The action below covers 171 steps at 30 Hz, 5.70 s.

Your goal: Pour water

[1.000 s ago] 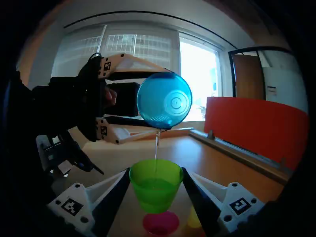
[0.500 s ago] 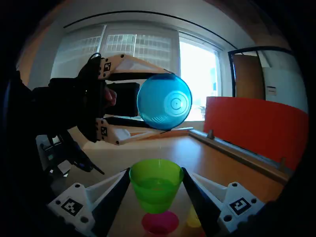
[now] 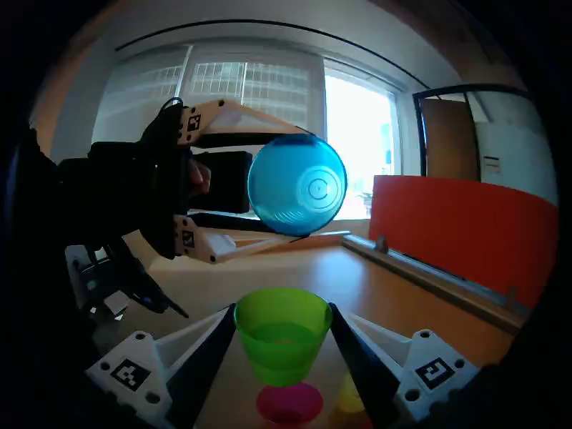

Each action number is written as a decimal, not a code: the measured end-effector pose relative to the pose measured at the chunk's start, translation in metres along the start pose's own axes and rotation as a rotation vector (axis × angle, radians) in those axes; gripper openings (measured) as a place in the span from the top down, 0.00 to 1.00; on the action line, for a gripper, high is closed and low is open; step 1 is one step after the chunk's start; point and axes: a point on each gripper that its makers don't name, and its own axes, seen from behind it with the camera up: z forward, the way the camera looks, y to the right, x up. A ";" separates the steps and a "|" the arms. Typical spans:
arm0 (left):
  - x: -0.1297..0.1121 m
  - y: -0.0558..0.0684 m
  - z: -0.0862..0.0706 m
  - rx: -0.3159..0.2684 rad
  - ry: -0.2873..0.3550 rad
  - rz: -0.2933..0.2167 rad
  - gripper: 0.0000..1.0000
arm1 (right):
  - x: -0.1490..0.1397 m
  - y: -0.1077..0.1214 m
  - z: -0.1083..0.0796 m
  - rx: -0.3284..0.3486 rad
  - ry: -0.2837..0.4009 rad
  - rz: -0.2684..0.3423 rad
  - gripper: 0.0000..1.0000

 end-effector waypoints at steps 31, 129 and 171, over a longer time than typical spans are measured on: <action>-0.017 -0.002 -0.003 0.025 -0.021 -0.285 0.15 | 0.005 -0.004 0.002 -0.007 0.013 -0.008 0.06; -0.060 0.059 -0.022 -0.080 -0.130 -1.543 0.16 | 0.027 -0.007 -0.034 -0.050 0.004 -0.048 0.06; -0.032 0.182 -0.024 -0.384 -0.277 -1.450 0.15 | -0.053 0.000 -0.092 -0.054 -0.194 -0.007 0.06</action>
